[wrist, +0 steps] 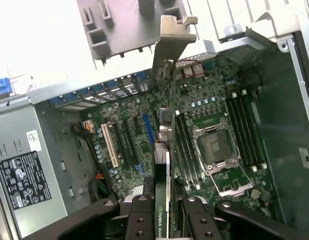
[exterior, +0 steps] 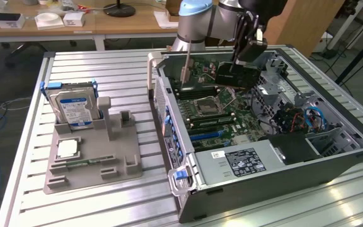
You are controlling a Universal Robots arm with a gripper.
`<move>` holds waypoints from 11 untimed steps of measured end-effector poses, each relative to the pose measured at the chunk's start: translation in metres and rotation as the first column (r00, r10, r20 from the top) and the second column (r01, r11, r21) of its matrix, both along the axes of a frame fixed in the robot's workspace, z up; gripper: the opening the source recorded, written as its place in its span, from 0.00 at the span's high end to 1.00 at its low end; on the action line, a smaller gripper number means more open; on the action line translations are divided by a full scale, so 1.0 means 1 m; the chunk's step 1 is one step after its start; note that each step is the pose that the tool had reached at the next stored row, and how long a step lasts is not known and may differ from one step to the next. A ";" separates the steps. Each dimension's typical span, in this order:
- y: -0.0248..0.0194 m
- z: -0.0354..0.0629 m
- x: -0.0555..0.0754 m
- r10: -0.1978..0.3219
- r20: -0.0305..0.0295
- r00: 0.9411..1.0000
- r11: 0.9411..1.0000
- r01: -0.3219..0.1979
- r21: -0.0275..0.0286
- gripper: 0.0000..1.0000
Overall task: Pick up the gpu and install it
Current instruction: 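Insert the gpu into the slot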
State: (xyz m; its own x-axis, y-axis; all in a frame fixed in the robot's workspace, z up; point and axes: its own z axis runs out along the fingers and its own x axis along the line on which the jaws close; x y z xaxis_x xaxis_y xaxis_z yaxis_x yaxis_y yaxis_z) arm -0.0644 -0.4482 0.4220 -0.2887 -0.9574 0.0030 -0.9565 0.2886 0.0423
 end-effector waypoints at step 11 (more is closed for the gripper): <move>0.0000 -0.0016 0.000 0.172 0.000 0.985 0.985 -0.172 0.000 0.74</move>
